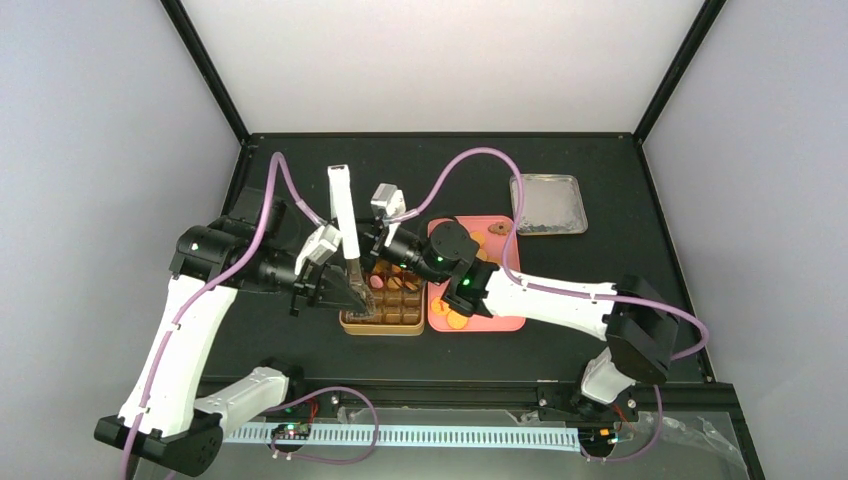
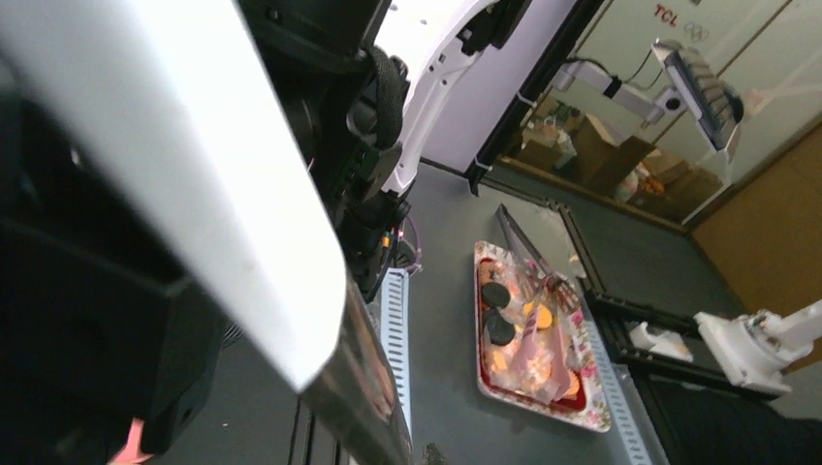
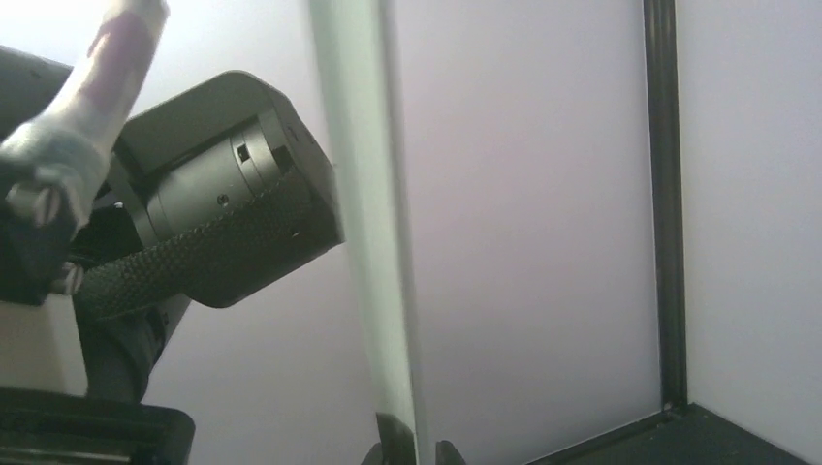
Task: Pack the cookies
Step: Pass from the left arm to the right
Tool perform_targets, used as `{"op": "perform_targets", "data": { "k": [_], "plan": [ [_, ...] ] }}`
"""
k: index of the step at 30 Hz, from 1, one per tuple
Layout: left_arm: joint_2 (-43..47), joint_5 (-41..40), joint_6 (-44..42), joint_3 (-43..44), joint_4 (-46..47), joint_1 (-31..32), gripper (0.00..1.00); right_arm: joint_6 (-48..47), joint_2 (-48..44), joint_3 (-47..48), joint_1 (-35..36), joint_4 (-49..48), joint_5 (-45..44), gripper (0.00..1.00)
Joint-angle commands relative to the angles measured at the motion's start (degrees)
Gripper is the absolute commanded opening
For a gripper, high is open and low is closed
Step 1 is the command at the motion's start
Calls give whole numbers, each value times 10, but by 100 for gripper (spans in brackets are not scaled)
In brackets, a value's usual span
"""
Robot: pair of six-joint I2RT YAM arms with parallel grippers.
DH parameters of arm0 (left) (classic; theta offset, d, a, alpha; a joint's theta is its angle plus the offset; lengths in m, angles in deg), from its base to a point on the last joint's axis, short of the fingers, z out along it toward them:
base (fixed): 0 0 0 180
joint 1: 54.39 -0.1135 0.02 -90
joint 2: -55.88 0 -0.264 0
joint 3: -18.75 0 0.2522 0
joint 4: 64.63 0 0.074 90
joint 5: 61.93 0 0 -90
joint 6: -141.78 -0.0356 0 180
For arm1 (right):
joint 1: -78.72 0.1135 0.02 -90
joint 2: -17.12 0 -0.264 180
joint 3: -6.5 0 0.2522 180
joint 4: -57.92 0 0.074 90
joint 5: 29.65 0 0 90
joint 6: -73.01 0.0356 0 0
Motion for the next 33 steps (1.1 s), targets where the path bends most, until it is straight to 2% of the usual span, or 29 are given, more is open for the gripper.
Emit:
{"op": "perform_targets", "data": {
  "k": [1,6,13,21,23,33],
  "plan": [
    [16,15,-113,19,-16,35,2,16,-24,-18,-15,95,-35,18],
    [13,-45,-135,-5,-12,36,2,10,-107,-57,-35,175,82,62],
    [16,-84,-92,-47,58,35,1,-7,-216,-111,-76,276,151,86],
    [17,-138,-54,-85,121,35,2,-27,-295,-112,-101,358,204,96],
    [19,-153,-50,-97,140,35,1,-23,-286,-91,-101,372,226,100],
    [38,-209,-36,-135,196,35,2,-23,-221,-12,-101,385,262,100]
  ]
}}
